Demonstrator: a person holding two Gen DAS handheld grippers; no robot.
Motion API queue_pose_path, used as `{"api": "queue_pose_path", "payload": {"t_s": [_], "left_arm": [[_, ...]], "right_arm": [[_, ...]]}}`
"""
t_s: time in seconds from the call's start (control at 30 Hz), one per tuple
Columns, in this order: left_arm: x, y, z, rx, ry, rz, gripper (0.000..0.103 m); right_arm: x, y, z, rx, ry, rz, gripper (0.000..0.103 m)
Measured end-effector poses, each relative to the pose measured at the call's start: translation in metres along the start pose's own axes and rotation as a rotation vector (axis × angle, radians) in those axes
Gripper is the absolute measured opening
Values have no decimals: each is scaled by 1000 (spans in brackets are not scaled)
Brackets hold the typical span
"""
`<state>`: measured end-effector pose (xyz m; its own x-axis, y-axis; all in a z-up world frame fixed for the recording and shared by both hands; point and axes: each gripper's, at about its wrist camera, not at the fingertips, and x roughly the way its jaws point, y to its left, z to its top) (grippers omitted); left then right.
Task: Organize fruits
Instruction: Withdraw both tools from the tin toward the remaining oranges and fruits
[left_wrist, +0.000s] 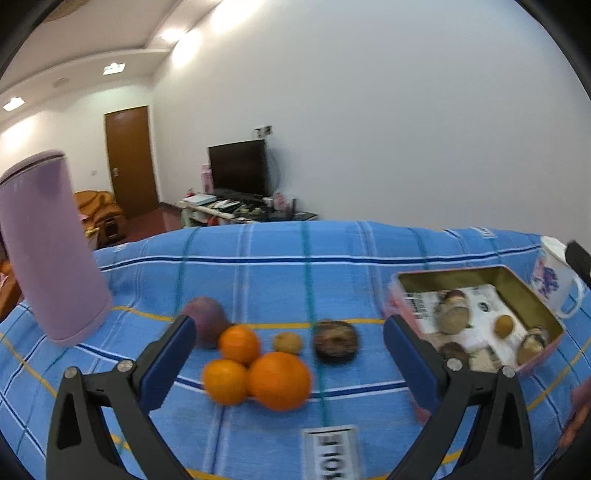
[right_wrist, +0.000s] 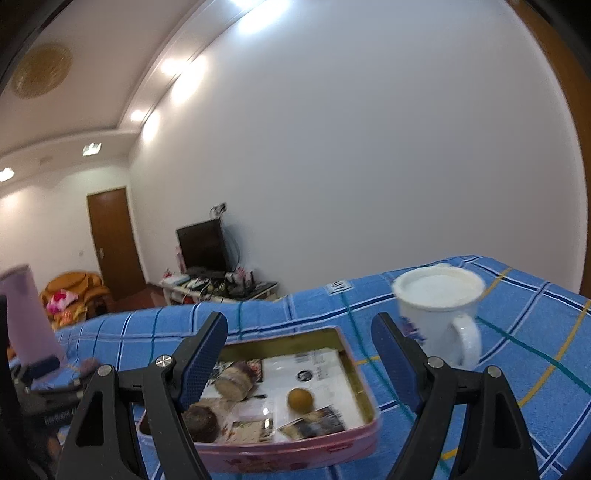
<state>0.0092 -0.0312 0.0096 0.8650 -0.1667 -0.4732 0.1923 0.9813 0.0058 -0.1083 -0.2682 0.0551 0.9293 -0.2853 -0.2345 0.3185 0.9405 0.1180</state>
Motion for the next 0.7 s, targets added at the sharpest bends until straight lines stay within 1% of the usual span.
{"api": "queue_pose_path", "payload": {"t_s": [0.1, 0.17, 0.27, 0.47, 0.53, 0.6, 0.7], "left_arm": [[5, 14, 1, 25, -3, 62, 103], [10, 24, 4, 24, 10, 100, 103], [16, 45, 10, -21, 40, 121, 103], [26, 87, 14, -100, 79, 197, 103], [28, 99, 13, -124, 95, 195, 103], [29, 106, 13, -126, 106, 197, 103], [29, 112, 13, -114, 107, 228, 103]], "right_arm": [[8, 14, -5, -8, 58, 32, 81], [11, 25, -8, -12, 78, 47, 81], [15, 45, -12, -31, 104, 85, 81], [23, 83, -21, -62, 161, 160, 81], [26, 91, -24, -70, 177, 173, 81], [29, 102, -26, -83, 200, 188, 81], [36, 119, -31, -112, 243, 227, 81]]}}
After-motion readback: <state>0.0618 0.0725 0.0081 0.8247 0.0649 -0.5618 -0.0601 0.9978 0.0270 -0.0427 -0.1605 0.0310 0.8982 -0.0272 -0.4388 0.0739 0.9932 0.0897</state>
